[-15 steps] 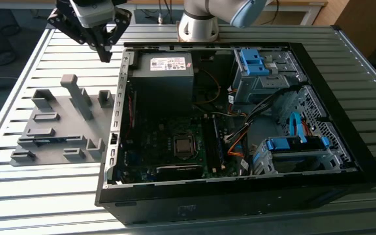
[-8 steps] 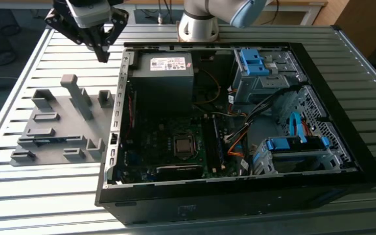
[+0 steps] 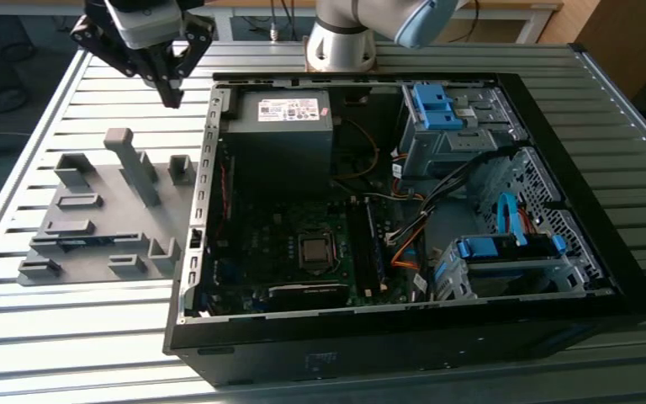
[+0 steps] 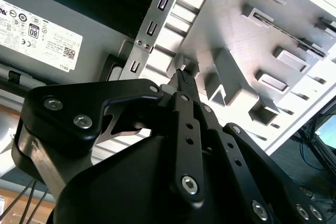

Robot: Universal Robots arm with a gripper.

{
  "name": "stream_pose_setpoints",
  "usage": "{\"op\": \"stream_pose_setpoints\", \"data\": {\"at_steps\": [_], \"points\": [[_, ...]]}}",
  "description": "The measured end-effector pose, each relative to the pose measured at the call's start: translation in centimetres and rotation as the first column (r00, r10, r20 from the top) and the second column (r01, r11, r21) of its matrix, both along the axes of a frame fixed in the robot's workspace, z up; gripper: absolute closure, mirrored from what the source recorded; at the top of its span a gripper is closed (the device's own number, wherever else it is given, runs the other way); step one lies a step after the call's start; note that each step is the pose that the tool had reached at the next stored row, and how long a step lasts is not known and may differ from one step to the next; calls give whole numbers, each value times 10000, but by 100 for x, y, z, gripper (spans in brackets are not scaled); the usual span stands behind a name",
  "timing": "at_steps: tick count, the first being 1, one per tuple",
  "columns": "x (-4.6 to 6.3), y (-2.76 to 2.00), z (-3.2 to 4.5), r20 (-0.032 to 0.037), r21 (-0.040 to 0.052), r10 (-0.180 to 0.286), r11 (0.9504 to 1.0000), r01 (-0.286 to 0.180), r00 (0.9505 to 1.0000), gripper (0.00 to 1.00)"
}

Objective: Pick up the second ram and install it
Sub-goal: 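Reach for the second ram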

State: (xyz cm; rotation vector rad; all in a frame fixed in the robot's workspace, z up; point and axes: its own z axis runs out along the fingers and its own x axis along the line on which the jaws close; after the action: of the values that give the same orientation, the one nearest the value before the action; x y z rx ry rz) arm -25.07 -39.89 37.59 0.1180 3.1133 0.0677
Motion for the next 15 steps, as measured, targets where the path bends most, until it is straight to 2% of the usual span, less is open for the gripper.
{"op": "stream_pose_setpoints", "data": {"at_steps": [15], "points": [[-102,0,-6,0,0,-1,10000,1,10000,89]]}}
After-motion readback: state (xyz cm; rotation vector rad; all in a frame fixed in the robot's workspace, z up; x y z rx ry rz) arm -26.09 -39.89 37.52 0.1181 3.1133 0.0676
